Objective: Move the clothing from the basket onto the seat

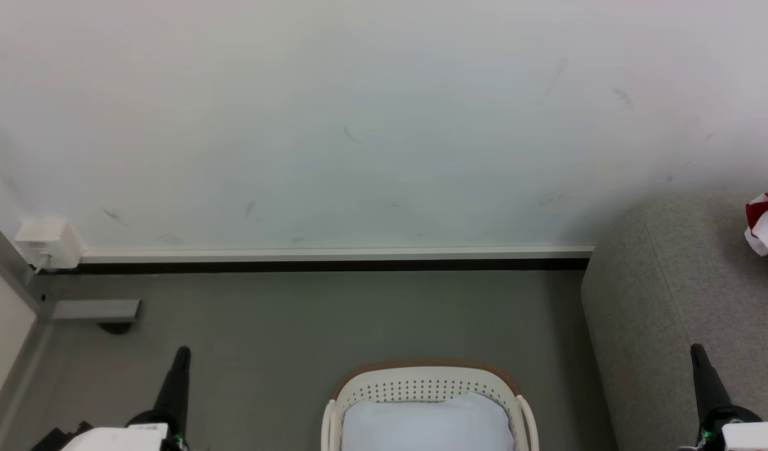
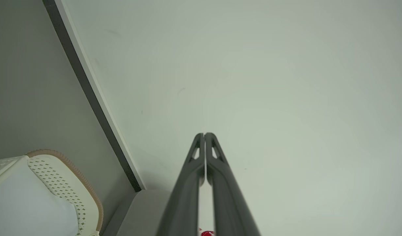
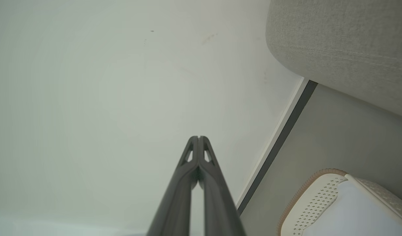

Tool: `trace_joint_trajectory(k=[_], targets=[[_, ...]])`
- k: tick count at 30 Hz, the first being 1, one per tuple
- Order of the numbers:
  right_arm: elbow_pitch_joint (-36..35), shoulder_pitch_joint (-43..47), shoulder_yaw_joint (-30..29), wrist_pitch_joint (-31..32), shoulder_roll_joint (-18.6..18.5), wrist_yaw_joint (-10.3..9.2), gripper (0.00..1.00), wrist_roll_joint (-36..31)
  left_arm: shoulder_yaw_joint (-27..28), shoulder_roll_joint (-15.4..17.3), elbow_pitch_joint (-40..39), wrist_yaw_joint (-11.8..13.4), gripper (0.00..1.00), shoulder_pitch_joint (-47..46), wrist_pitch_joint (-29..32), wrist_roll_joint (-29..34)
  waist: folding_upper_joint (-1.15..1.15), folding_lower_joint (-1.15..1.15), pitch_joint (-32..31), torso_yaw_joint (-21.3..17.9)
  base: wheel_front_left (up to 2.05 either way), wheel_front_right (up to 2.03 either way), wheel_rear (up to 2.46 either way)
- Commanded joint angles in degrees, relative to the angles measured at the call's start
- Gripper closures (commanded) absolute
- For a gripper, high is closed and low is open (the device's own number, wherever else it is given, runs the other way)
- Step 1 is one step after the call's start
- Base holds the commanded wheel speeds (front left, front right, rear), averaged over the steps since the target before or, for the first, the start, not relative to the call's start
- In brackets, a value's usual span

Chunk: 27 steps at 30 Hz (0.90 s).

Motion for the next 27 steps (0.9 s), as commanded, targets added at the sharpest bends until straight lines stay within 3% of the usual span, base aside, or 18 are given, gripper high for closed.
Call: trace_joint_trajectory(k=[1, 21, 27], targets=[[-0.5, -1.2, -0.2, 0.3, -0.6, -0.10, 1.00, 1.5, 0.3, 0.5, -0.1, -0.2, 1.00, -0.9, 0.4, -1.4, 0.00, 0.00, 0.0, 0.0, 0.00, 0.00, 0.00], [-0.6, -2.1, -0.9, 2.3, -0.6, -0.12, 1.00, 9.0, 0.8, 0.5, 0.1, -0.7, 1.00, -2.0, 2.3, -9.1, 0.00, 0.00, 0.6, 0.3, 0.00, 0.00, 0.00], [-0.6, -2.0, -0.9, 2.3, -0.6, -0.12, 1.00, 8.6, 0.8, 0.5, 0.0, -0.6, 1.00, -1.9, 2.3, -8.9, 0.00, 0.00, 0.6, 0.3, 0.00, 0.00, 0.00]])
